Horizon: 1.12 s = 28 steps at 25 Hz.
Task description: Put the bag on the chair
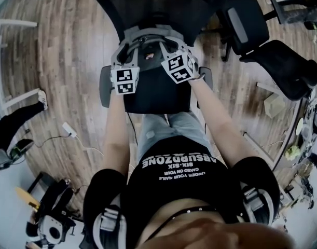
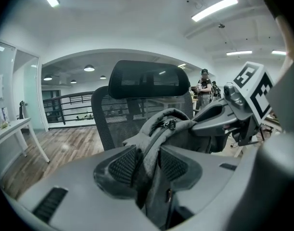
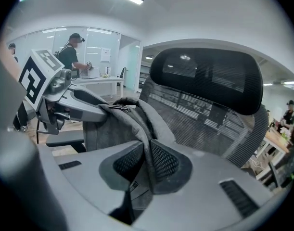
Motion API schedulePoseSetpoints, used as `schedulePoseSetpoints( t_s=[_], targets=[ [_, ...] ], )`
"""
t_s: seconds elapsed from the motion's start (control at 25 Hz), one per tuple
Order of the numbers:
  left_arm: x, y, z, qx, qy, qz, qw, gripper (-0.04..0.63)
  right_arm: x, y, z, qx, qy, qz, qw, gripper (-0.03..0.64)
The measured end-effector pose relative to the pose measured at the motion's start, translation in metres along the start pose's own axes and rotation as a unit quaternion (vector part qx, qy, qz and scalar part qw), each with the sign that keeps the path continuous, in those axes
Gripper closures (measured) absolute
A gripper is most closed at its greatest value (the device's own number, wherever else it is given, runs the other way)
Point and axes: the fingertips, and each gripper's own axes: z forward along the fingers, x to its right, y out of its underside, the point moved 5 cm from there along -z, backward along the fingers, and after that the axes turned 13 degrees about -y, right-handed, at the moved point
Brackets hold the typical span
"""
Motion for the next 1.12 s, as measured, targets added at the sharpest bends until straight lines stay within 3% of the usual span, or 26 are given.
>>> schedulePoseSetpoints(
  t_s=[0.32,0.56,0.88,1.12],
  targets=[
    [0.003,0.001,0.010,-0.040,-0.018,0.050,0.9978,0.448,0.006,0.001,0.010,-0.027,-0.002,-0.014,1.000,0.558],
    [-0.003,-0.007,0.034,-0.051,-0.028,0.058,0.9966,0.449,0.023,-0.007,0.027,-0.039,0.001,-0.007,0.999,0.558],
    [-0.012,-0.013,0.060,-0.075,-0.023,0.069,0.9945,0.449,0.039,-0.014,0.048,-0.071,-0.003,-0.041,0.997,0.558],
    [-0.019,-0.013,0.083,-0.087,-0.031,0.100,0.9906,0.448,0.045,-0.020,0.062,-0.084,-0.003,-0.069,0.994,0.558]
  ],
)
